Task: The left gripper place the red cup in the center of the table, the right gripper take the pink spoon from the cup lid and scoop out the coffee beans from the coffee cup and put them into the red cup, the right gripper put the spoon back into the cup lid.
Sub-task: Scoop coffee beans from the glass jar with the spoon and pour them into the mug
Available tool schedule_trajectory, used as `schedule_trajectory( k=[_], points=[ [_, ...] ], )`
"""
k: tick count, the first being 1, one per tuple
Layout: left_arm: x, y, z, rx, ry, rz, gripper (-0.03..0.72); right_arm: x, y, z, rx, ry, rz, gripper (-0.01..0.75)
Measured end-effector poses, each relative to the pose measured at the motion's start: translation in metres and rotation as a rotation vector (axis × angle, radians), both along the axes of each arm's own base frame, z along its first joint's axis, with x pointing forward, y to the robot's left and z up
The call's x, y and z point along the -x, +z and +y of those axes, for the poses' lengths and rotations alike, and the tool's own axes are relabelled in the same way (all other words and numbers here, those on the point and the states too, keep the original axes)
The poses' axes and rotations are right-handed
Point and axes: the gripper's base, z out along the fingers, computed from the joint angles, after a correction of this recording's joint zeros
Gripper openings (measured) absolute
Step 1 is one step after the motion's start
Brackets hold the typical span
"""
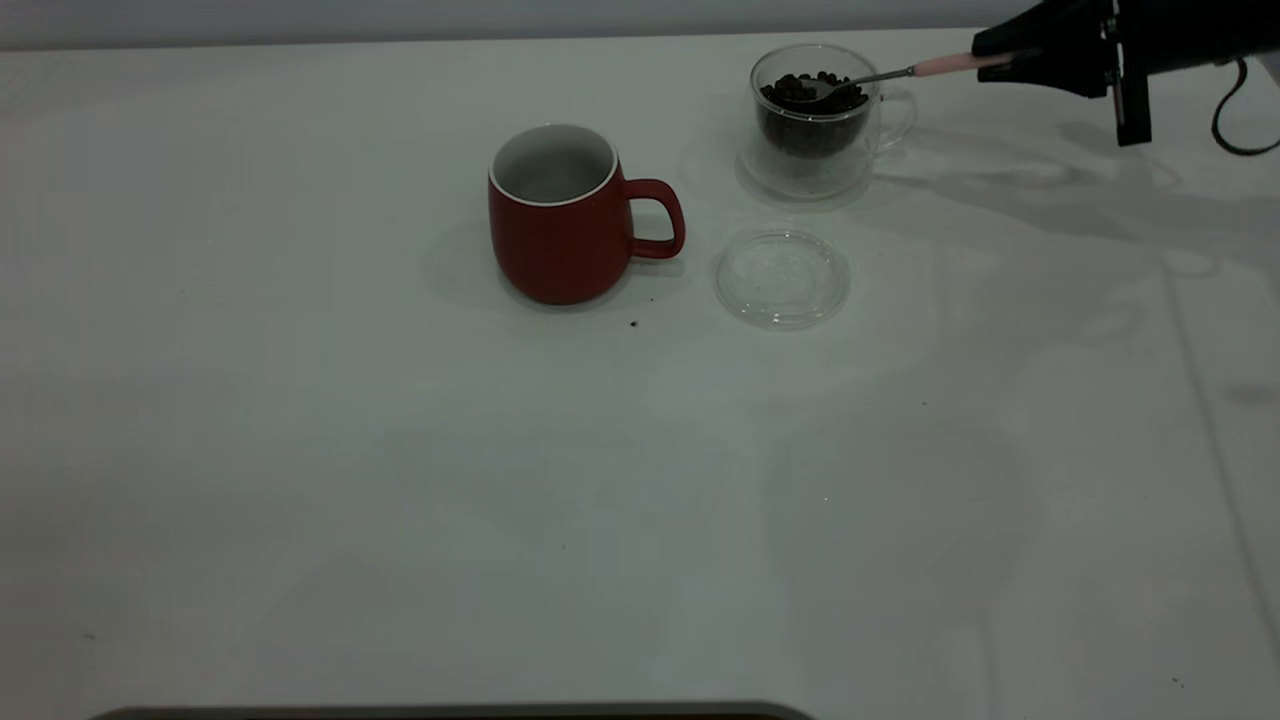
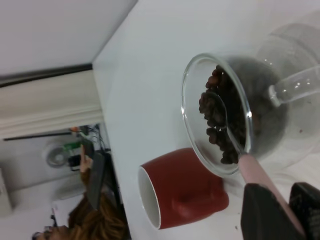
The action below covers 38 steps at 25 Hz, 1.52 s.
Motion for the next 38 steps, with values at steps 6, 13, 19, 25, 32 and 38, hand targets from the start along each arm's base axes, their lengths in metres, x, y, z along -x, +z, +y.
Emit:
schedule_trajectory(
  k=[6,13,19,25,32,38],
  points=[
    [0.0,0.0,0.0,0.0,0.0,0.0,0.588,-0.001,-0.001,-0.014,-0.025,-0.045,-0.031,0.111],
    [0.0,0.0,0.0,0.0,0.0,0.0,0.588,0.0,-0.003,-0.017,-0.028,-0.052,-0.032,0.111],
    [0.0,0.0,0.0,0.0,0.0,0.0,0.588,0.0,-0.004,-0.017,-0.026,-0.049,-0.029,0.11],
    [0.0,0.0,0.0,0.0,0.0,0.0,0.588,0.001,-0.004,-0.017,-0.019,-0.041,-0.026,0.11],
    [0.0,0.0,0.0,0.001,0.001,0.0,0.588,-0.001,0.012,-0.012,0.015,-0.003,-0.042,0.11],
    [0.0,0.0,0.0,0.0,0.001,0.0,0.588,-0.004,0.027,0.005,0.014,0.035,-0.055,0.11]
  ],
)
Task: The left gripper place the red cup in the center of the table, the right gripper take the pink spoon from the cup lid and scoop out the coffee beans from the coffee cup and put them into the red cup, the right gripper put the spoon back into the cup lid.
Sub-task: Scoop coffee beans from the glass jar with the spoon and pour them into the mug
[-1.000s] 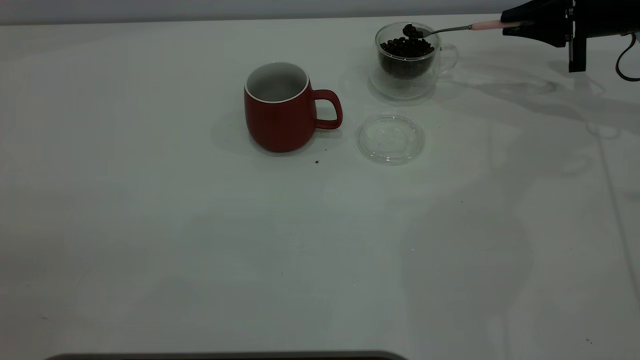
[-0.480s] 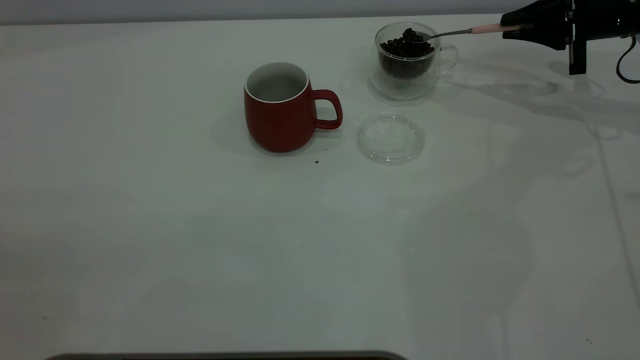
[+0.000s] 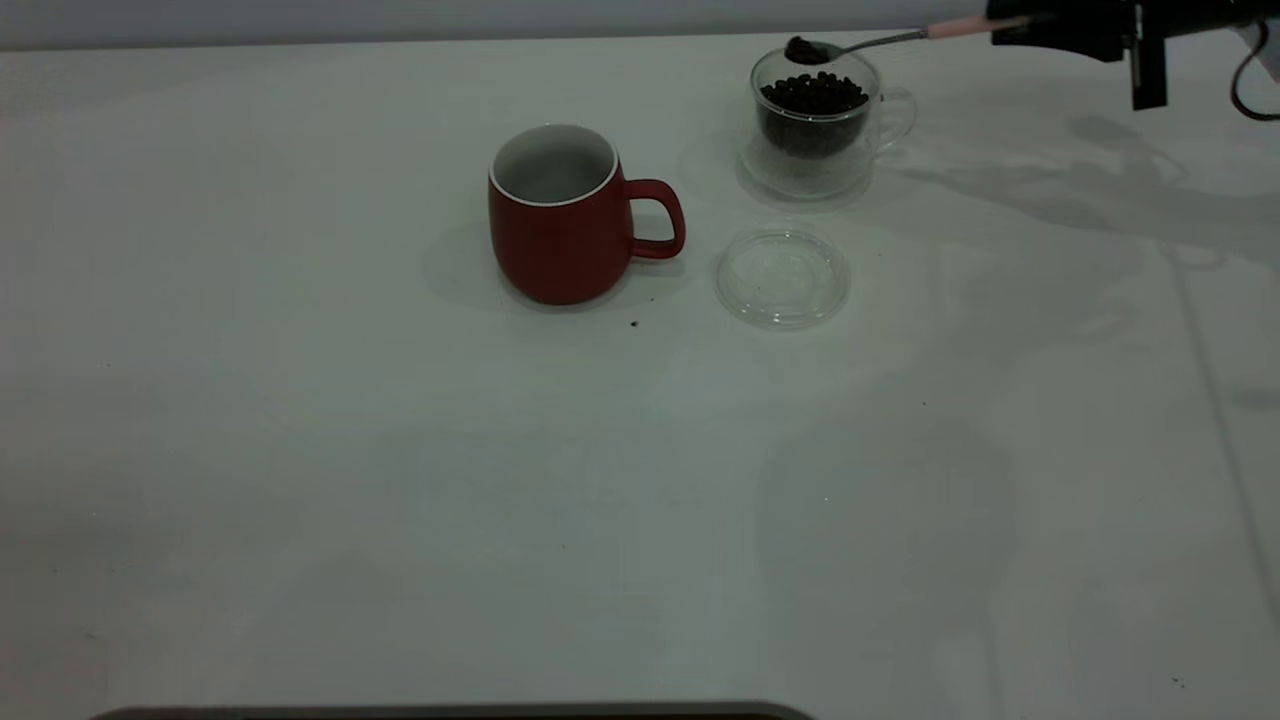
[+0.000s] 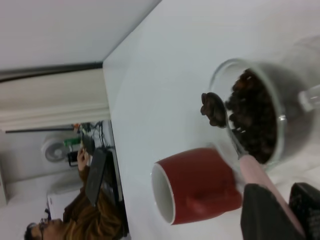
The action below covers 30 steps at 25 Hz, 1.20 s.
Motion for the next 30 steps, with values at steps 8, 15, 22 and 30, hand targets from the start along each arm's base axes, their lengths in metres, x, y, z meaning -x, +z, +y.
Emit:
schedule_trajectory(
  k=[8,15,22,30],
  points=[
    [0.0,0.0,0.0,0.0,0.0,0.0,0.588,-0.001,0.01,0.044,-0.003,0.084,-0.007,0.11],
    [0.0,0.0,0.0,0.0,0.0,0.0,0.588,0.002,0.014,0.087,-0.007,0.168,-0.014,0.11],
    [0.0,0.0,0.0,0.0,0.0,0.0,0.588,0.009,0.014,0.126,-0.006,0.251,-0.014,0.11],
    [0.0,0.0,0.0,-0.001,-0.001,0.001,0.588,0.016,0.012,0.147,0.018,0.326,-0.045,0.11]
  ],
)
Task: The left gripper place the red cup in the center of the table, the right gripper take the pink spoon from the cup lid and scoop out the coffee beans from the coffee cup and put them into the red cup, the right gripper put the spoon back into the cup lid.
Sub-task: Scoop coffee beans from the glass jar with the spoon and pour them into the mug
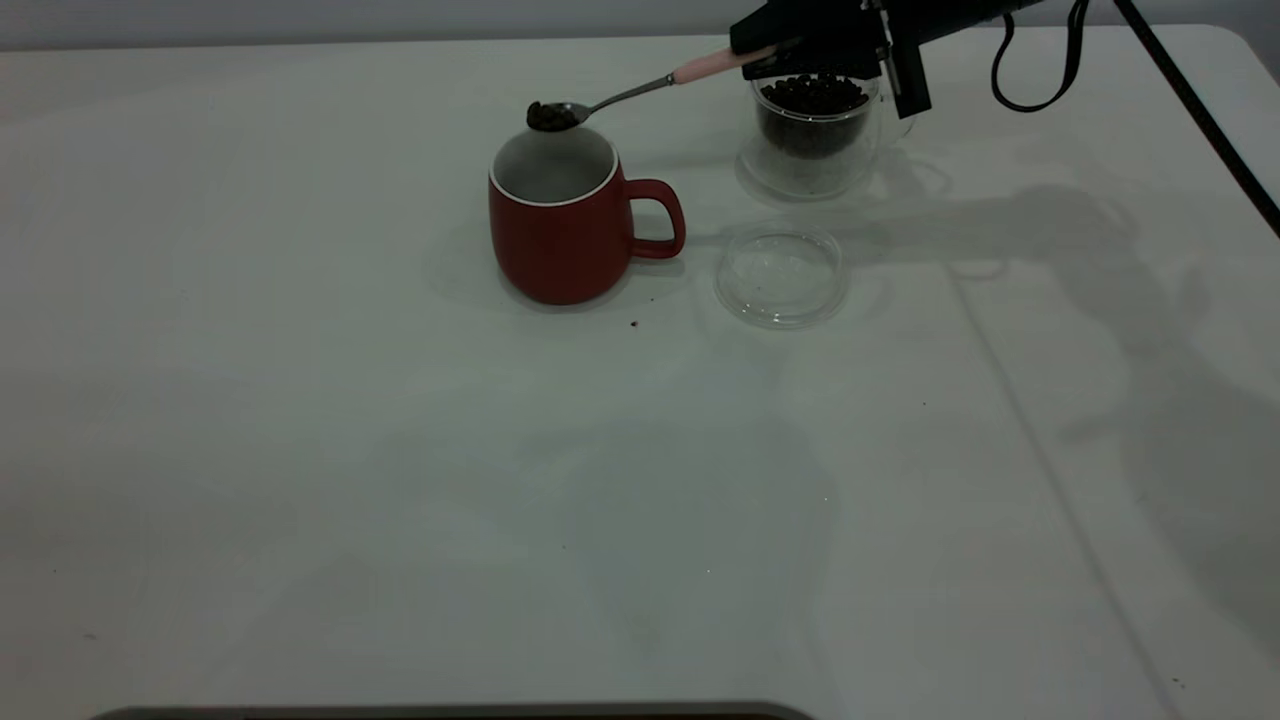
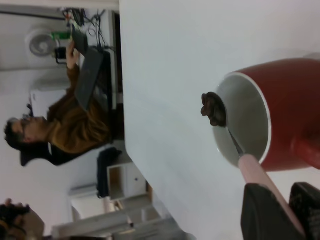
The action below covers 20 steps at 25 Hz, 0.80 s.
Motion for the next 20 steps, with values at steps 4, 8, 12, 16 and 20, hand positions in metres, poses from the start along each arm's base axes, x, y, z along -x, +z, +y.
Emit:
schedule_trajectory(
  k=[4,8,12,16,20],
  points=[
    [0.0,0.0,0.0,0.0,0.0,0.0,0.588,0.0009,-0.001,-0.0004,0.024,0.062,-0.116,0.11],
    [0.0,0.0,0.0,0.0,0.0,0.0,0.588,0.0018,-0.0022,-0.0008,0.056,0.17,-0.329,0.11],
    [0.0,0.0,0.0,0.0,0.0,0.0,0.588,-0.0009,-0.0041,-0.002,0.104,0.229,-0.513,0.11],
    [0.0,0.0,0.0,0.0,0.0,0.0,0.588,-0.0032,-0.0056,-0.0031,0.136,0.233,-0.567,0.11],
    [0.0,0.0,0.0,0.0,0.0,0.0,0.588,-0.0008,-0.0009,-0.0026,0.123,0.26,-0.56,0.11]
  ],
)
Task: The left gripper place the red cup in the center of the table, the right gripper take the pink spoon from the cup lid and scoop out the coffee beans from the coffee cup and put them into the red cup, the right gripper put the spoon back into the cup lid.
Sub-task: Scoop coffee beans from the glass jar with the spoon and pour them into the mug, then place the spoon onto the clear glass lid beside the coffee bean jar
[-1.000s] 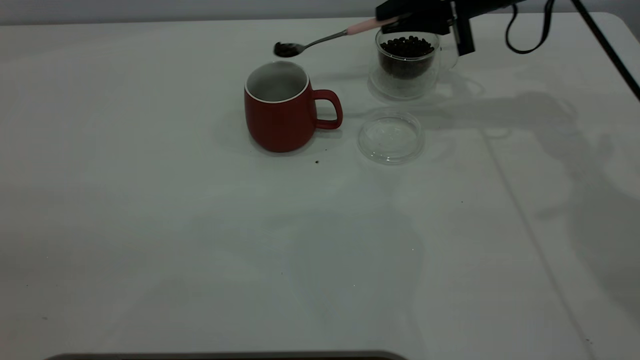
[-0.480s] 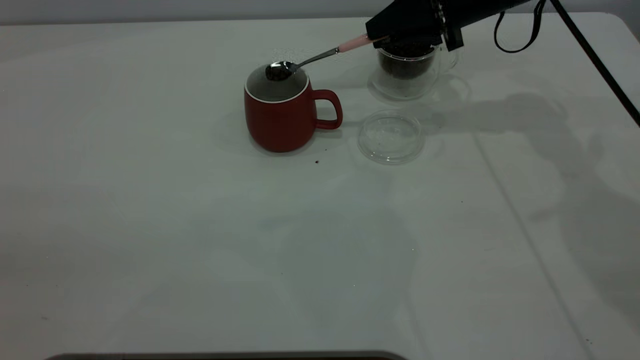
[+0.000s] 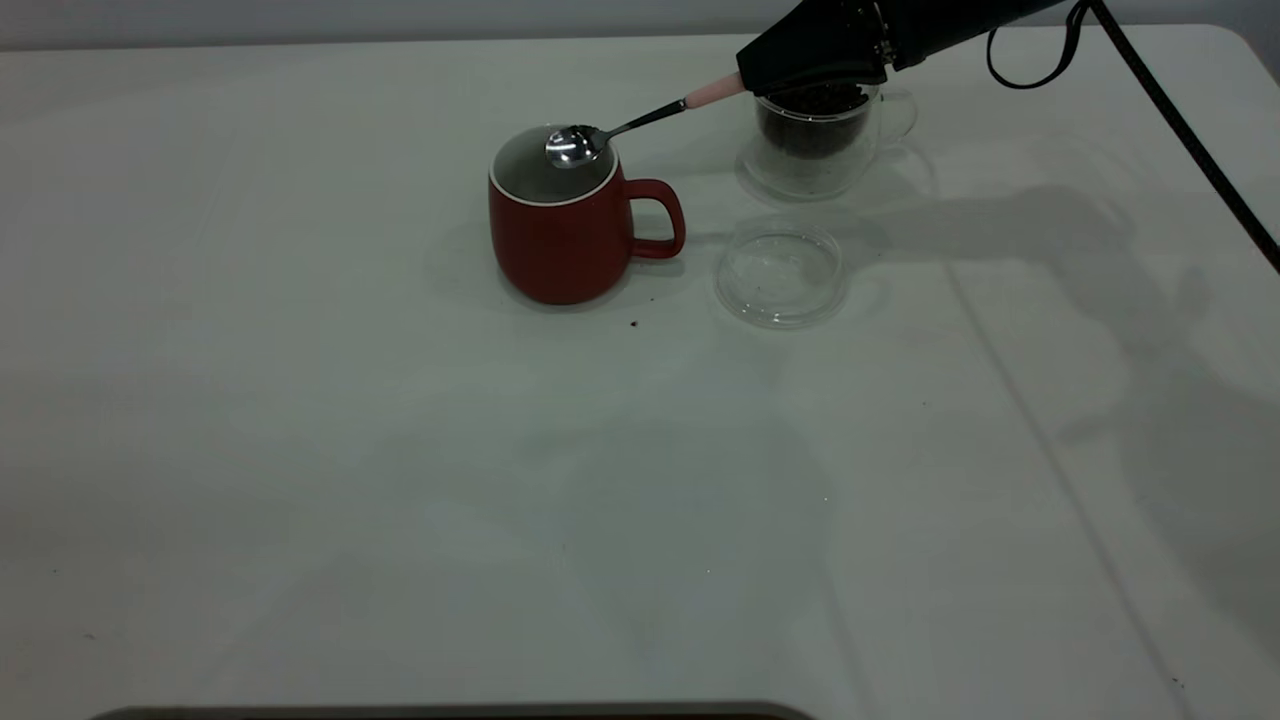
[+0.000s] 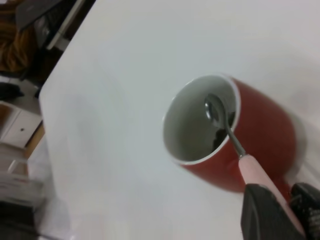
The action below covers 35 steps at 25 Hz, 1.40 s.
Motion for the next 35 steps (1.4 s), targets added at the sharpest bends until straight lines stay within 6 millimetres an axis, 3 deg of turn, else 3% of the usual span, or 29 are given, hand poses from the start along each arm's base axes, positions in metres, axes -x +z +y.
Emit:
schedule_trajectory(
  k=[8,12,16,23,27,35],
  points=[
    [0.0,0.0,0.0,0.0,0.0,0.0,0.588,0.006,0.052,-0.007,0.034,-0.025,0.121,0.11],
    [0.0,0.0,0.0,0.001,0.001,0.0,0.588,0.029,0.058,-0.024,-0.035,-0.108,0.218,0.11],
    [0.0,0.0,0.0,0.001,0.001,0.0,0.588,0.064,0.041,-0.043,-0.124,-0.256,0.329,0.11],
    [0.0,0.0,0.0,0.001,0.001,0.0,0.588,0.105,0.0,-0.083,-0.2,-0.503,0.504,0.11],
    [0.0,0.0,0.0,0.001,0.001,0.0,0.588,0.116,-0.025,-0.098,-0.228,-0.599,0.594,0.11],
    [0.0,0.0,0.0,0.001,0.001,0.0,0.588,0.124,-0.076,-0.103,-0.213,-0.709,0.702,0.11]
  ],
)
